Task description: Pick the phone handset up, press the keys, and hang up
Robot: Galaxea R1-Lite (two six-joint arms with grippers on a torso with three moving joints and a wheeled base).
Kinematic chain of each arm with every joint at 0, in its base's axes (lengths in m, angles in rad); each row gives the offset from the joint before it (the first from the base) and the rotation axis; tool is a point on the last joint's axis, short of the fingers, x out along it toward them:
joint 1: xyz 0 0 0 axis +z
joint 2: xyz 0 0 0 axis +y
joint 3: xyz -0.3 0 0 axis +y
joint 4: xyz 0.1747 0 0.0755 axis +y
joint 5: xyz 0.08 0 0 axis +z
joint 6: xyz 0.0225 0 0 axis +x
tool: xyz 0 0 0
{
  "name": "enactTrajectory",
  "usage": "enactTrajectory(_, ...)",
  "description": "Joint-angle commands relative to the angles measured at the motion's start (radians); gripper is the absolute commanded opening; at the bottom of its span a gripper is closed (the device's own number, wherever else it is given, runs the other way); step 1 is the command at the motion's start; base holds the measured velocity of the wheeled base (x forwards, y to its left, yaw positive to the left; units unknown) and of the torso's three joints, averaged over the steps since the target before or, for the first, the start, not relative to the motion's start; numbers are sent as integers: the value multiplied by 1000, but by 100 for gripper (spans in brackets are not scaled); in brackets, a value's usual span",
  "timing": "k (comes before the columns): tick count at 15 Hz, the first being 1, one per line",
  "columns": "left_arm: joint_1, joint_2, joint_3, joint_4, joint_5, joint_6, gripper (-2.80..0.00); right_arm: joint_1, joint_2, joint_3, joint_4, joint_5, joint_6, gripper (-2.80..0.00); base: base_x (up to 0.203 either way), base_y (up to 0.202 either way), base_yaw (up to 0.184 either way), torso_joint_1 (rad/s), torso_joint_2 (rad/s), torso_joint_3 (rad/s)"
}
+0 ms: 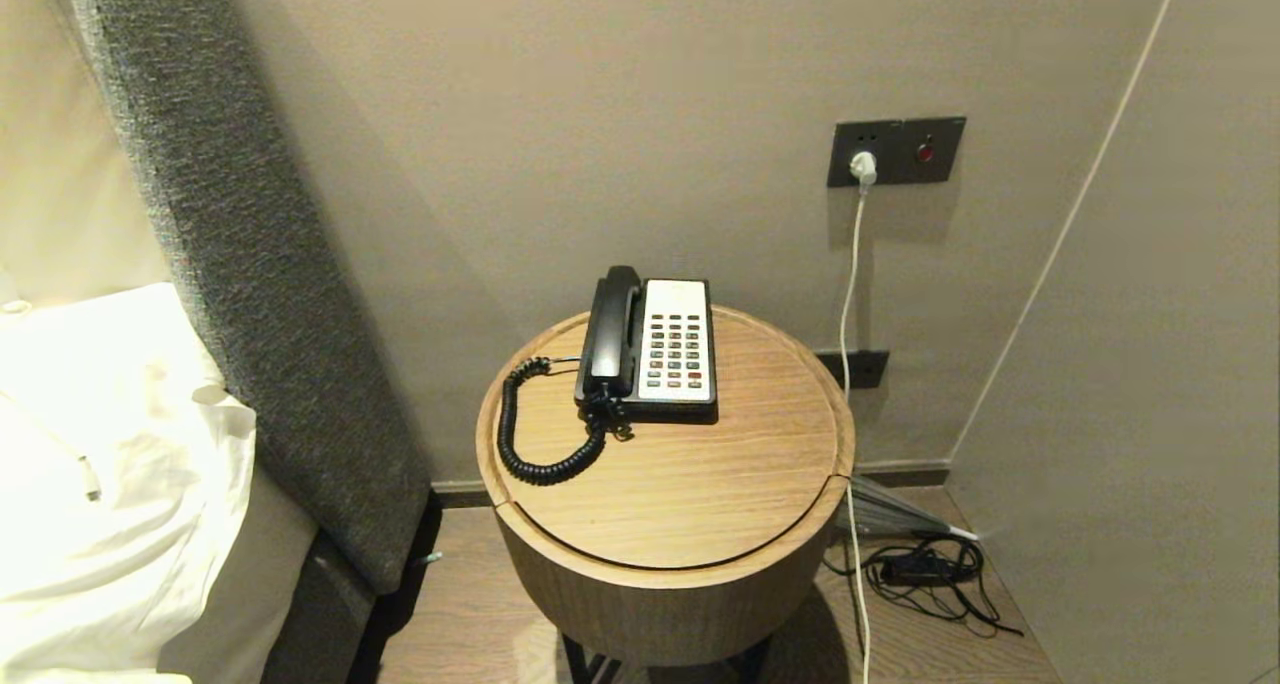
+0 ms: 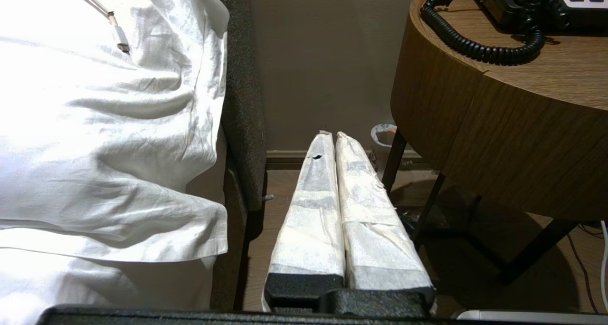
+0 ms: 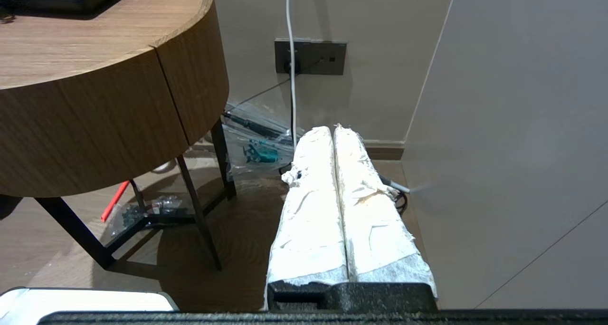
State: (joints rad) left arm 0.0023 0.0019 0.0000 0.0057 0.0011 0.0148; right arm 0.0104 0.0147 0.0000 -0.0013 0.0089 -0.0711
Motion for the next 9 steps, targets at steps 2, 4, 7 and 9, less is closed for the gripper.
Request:
enactTrajectory(2, 1, 0, 0, 0, 0, 2, -280, 0, 2, 0, 0, 0, -1, -280, 0, 0, 0, 0, 2, 42)
enactTrajectory(4, 1, 0, 0, 0, 0, 2, -280, 0, 2, 0, 0, 0, -1, -280, 0, 0, 0, 1, -1, 15)
enactTrajectory(7, 1, 0, 0, 0, 0, 2, -280, 0, 2, 0, 0, 0, -1, -280, 0, 0, 0, 0, 0, 0)
enactTrajectory(9, 1, 0, 0, 0, 0, 1, -280, 0, 2, 0, 0, 0, -1, -280, 0, 0, 0, 0, 0, 0)
